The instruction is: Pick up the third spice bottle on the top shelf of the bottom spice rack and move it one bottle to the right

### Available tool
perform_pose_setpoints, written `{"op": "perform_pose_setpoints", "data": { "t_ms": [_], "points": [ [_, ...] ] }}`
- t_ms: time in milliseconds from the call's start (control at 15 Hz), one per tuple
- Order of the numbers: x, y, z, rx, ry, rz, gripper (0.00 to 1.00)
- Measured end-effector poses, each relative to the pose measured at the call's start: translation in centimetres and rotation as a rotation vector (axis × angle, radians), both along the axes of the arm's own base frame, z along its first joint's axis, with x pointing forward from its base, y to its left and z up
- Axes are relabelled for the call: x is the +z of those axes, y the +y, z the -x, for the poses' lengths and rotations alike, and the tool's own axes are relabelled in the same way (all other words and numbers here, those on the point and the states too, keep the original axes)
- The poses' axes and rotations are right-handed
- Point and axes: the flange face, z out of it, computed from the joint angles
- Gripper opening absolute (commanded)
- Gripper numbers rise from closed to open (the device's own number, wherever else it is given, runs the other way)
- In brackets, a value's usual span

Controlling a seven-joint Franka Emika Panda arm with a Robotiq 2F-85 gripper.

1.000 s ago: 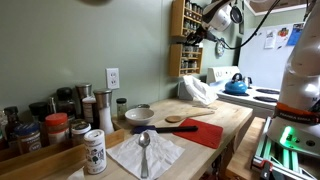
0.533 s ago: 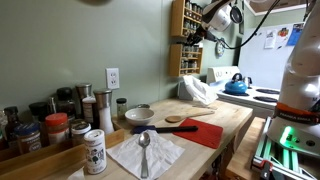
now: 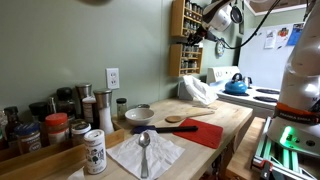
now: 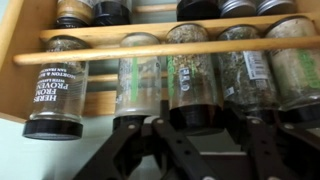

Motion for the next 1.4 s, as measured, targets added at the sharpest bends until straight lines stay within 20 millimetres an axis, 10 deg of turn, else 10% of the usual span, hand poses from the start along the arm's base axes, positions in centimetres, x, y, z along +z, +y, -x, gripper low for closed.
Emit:
{"op": "perform_pose_setpoints", "data": {
  "t_ms": [1267,1333,1400],
  "points": [
    [0.0,0.3,0.5,0.018,-0.023,-0.039,0.31],
    [-0.3,0.3,0.4,0.014,-0.019,-0.043,0.81],
    [-0.3,0.2,0.3,0.012,-0.021,-0.042,0.81]
  ]
}}
